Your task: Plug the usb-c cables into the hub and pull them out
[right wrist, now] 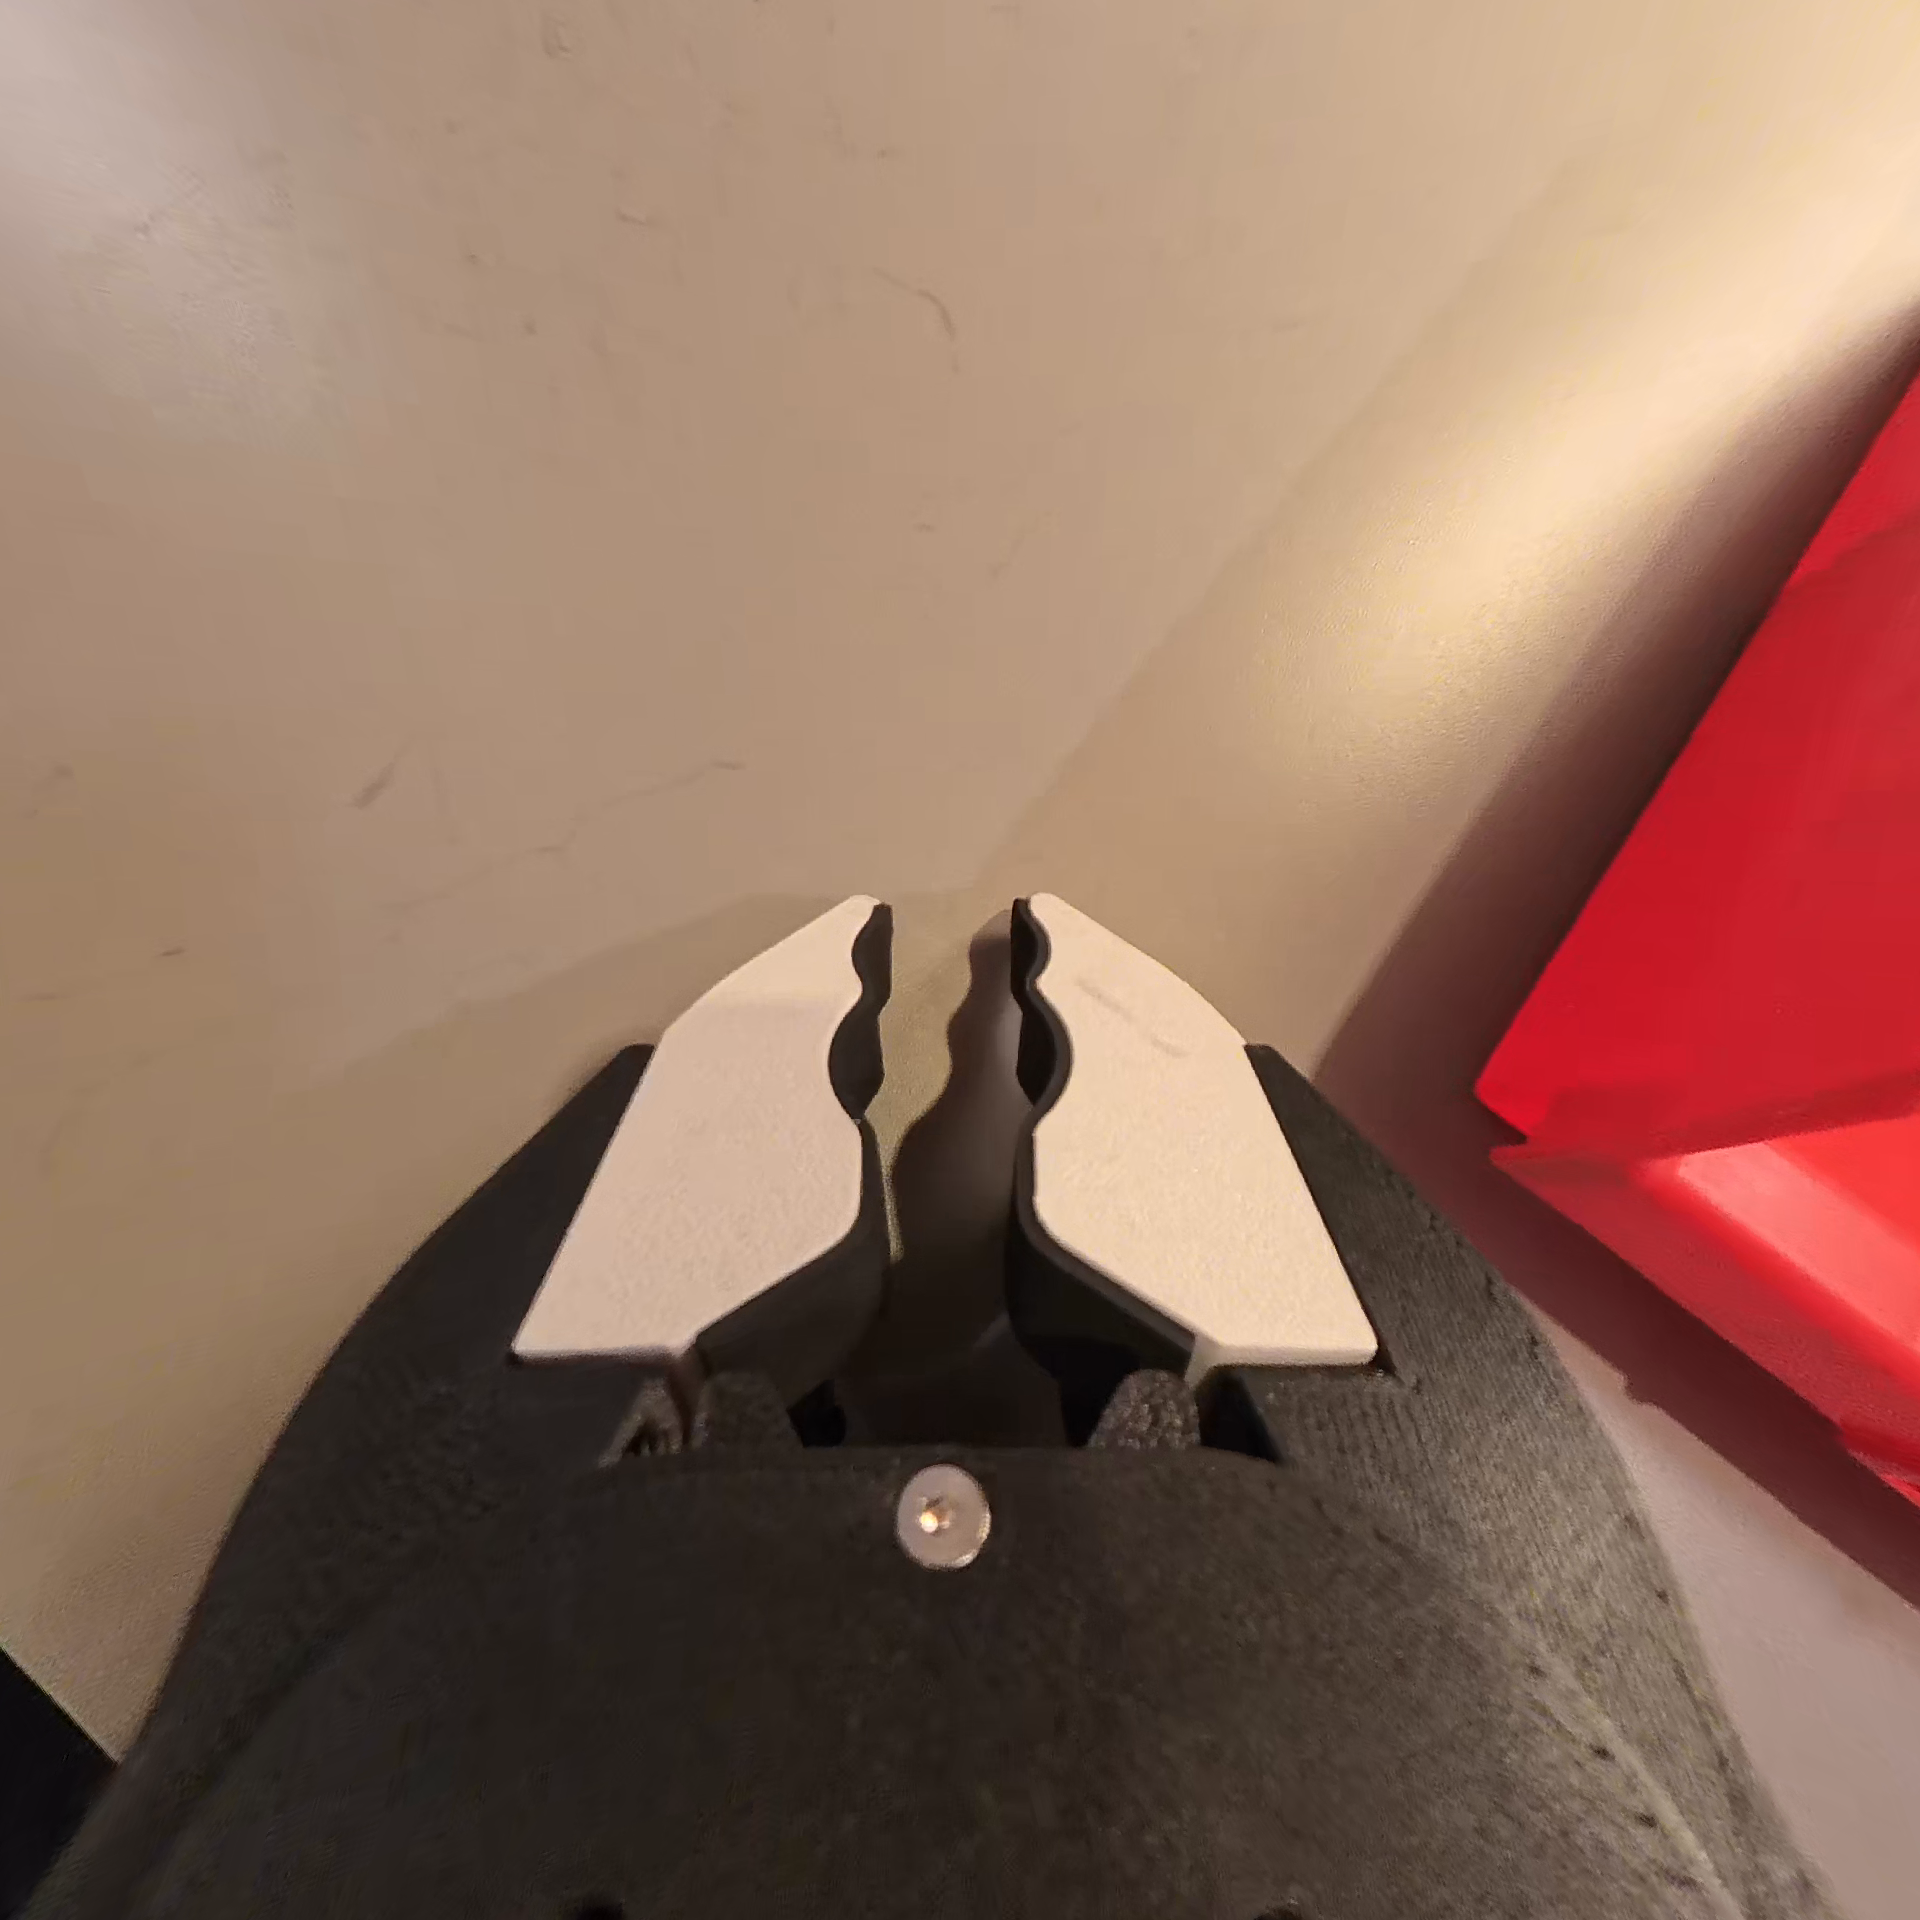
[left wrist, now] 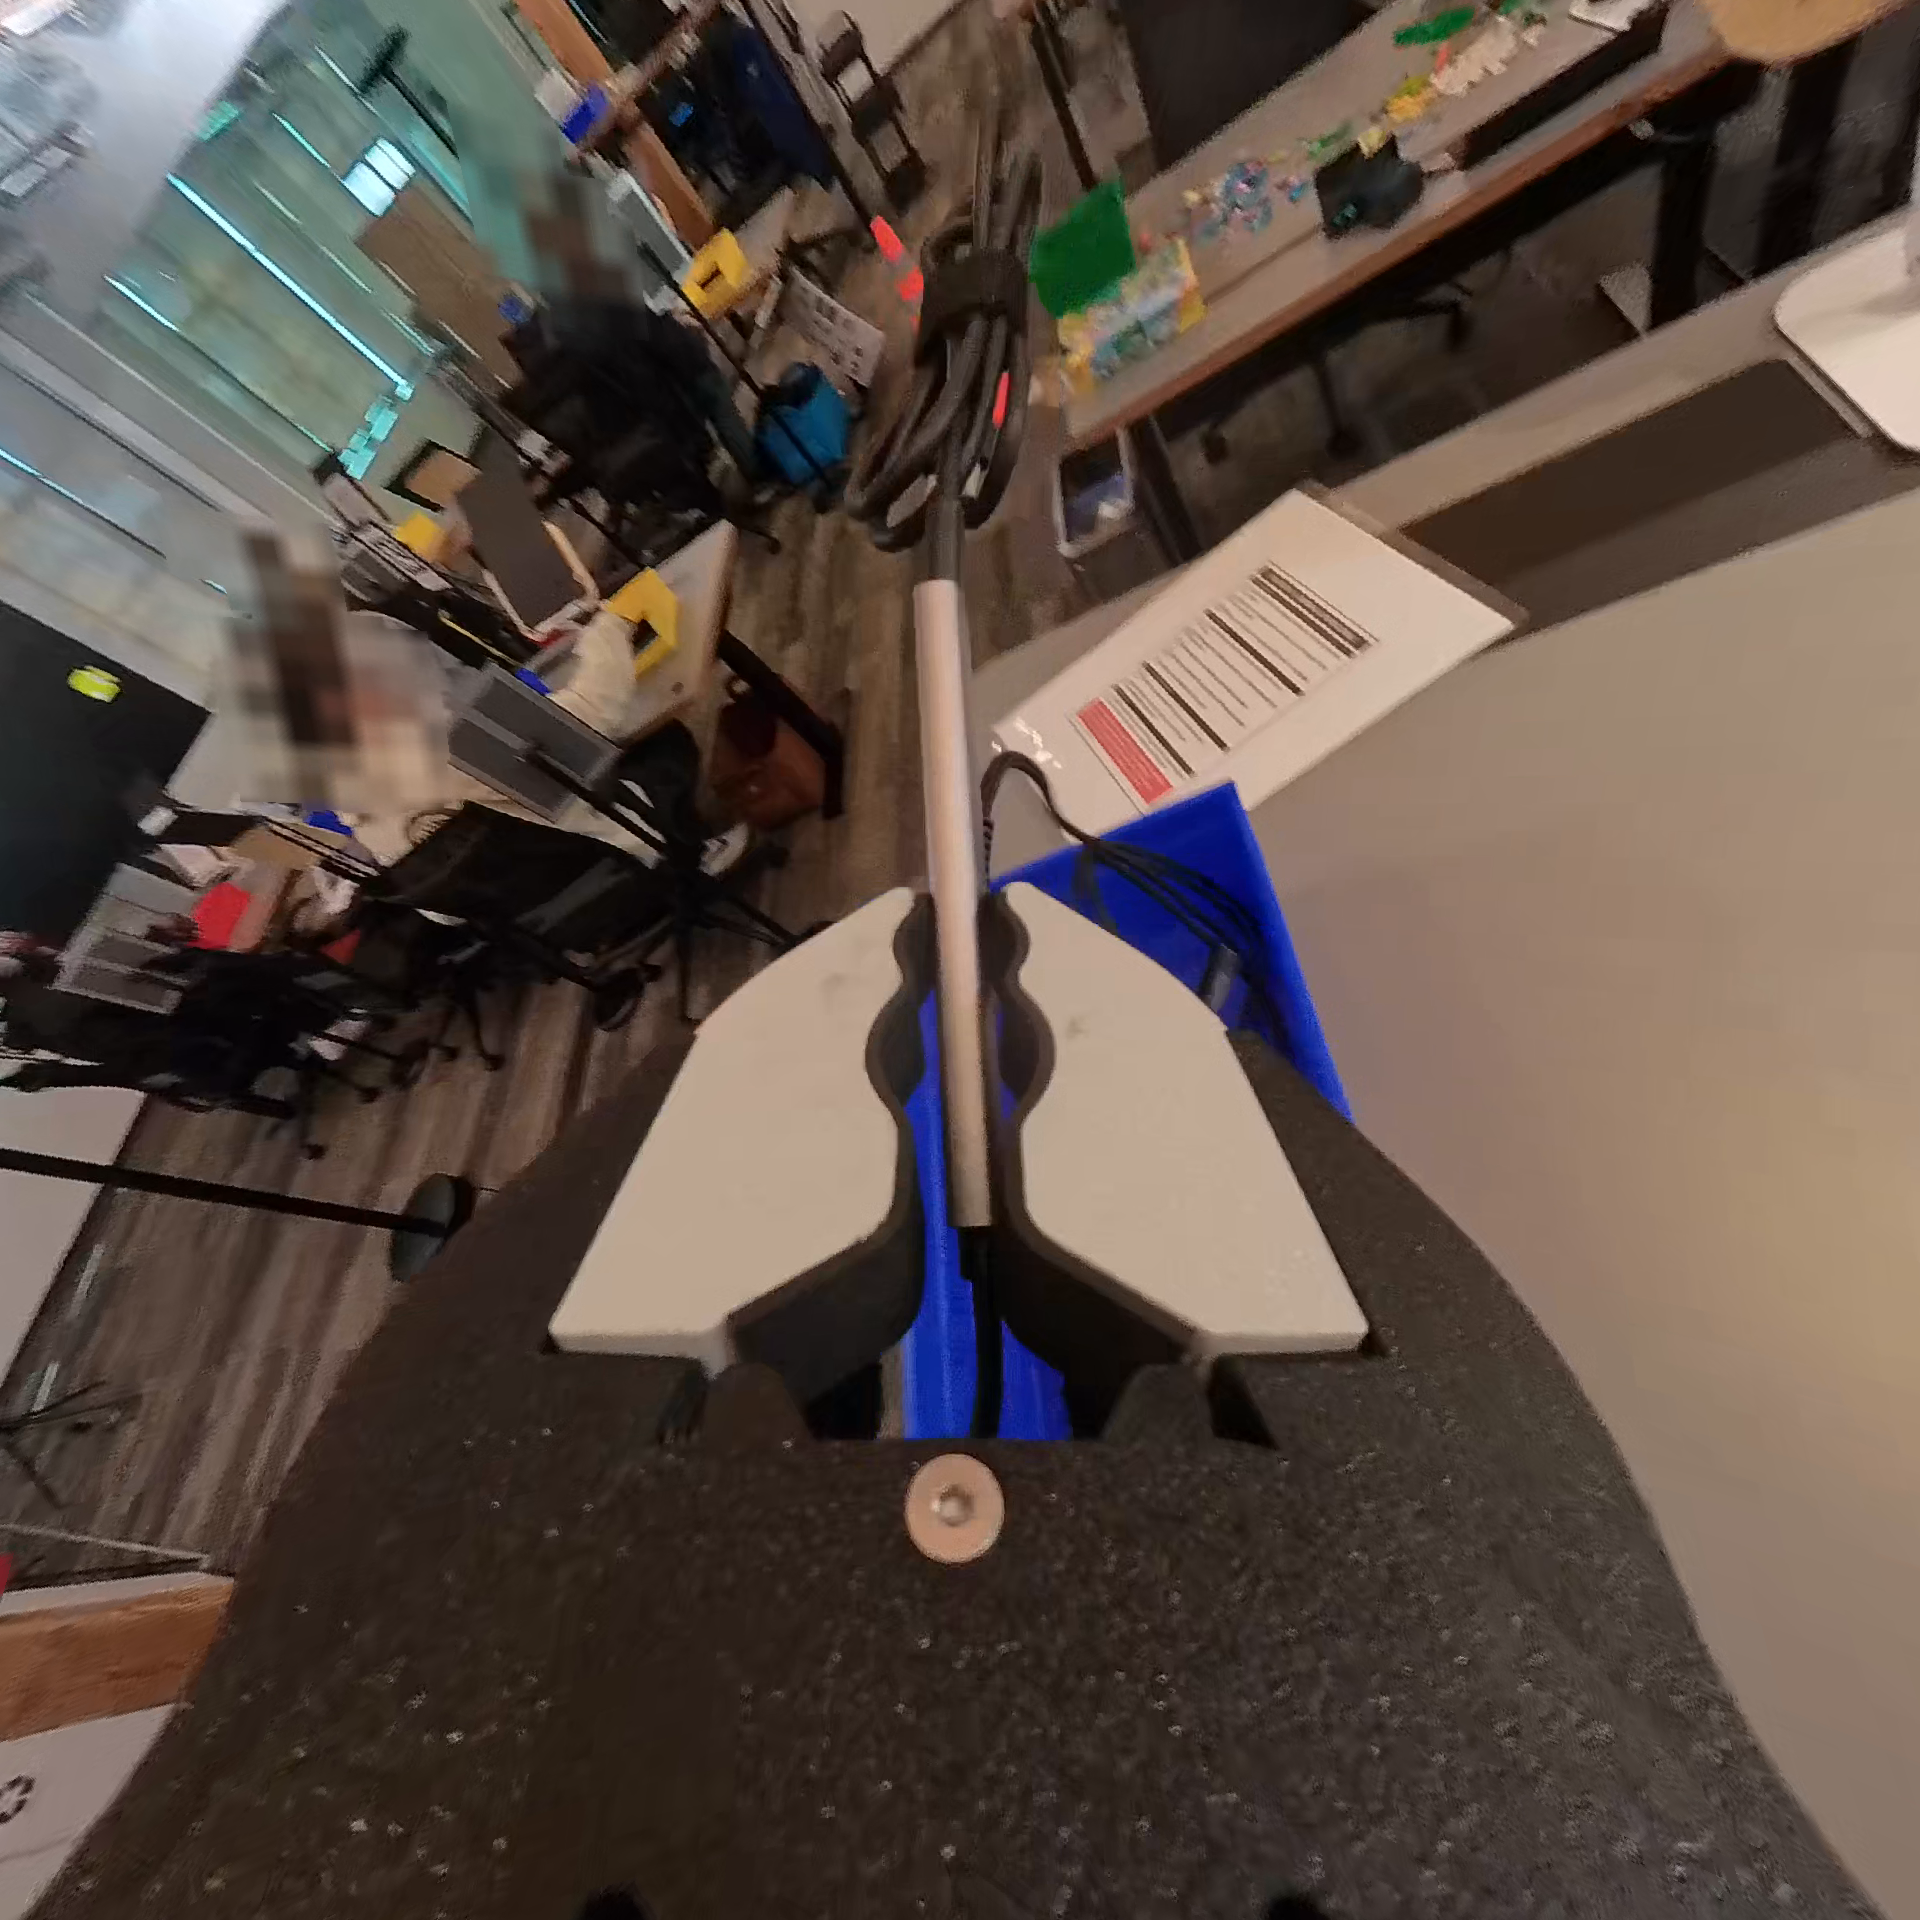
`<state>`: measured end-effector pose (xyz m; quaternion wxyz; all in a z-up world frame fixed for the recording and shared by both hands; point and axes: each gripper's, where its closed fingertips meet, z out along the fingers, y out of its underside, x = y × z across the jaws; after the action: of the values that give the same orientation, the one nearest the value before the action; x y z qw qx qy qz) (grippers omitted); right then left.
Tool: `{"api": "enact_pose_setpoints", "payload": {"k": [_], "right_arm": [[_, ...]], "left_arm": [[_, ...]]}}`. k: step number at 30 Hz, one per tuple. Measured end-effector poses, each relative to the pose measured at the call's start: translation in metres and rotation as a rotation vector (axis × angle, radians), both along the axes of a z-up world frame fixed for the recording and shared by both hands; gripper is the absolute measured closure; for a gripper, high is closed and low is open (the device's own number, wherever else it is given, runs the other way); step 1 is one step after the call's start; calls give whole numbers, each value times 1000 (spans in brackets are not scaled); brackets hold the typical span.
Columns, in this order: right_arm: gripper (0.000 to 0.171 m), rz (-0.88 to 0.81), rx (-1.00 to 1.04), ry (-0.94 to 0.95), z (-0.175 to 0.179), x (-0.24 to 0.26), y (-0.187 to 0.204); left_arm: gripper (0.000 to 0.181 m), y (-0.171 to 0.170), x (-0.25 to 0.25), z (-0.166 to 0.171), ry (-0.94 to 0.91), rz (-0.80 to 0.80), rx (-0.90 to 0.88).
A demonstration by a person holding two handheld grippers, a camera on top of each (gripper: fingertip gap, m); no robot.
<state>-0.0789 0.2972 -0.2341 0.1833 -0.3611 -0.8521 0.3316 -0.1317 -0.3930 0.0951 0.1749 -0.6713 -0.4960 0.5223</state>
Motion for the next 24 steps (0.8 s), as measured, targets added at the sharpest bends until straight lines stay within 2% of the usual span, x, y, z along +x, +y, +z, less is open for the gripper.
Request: {"api": "enact_pose_setpoints", "payload": {"k": [9, 14, 18, 24], "right_arm": [[149, 11, -14, -14, 0, 1, -1], [148, 17, -15, -16, 0, 1, -1], [148, 21, -7, -6, 0, 2, -2], [149, 26, -3, -2, 0, 2, -2]], "left_arm": [[171, -4, 14, 128, 242, 45, -120], [172, 33, 14, 166, 286, -87, -61], [172, 92, 11, 155, 260, -272, 20], [171, 194, -2, 76, 92, -569, 215]]}}
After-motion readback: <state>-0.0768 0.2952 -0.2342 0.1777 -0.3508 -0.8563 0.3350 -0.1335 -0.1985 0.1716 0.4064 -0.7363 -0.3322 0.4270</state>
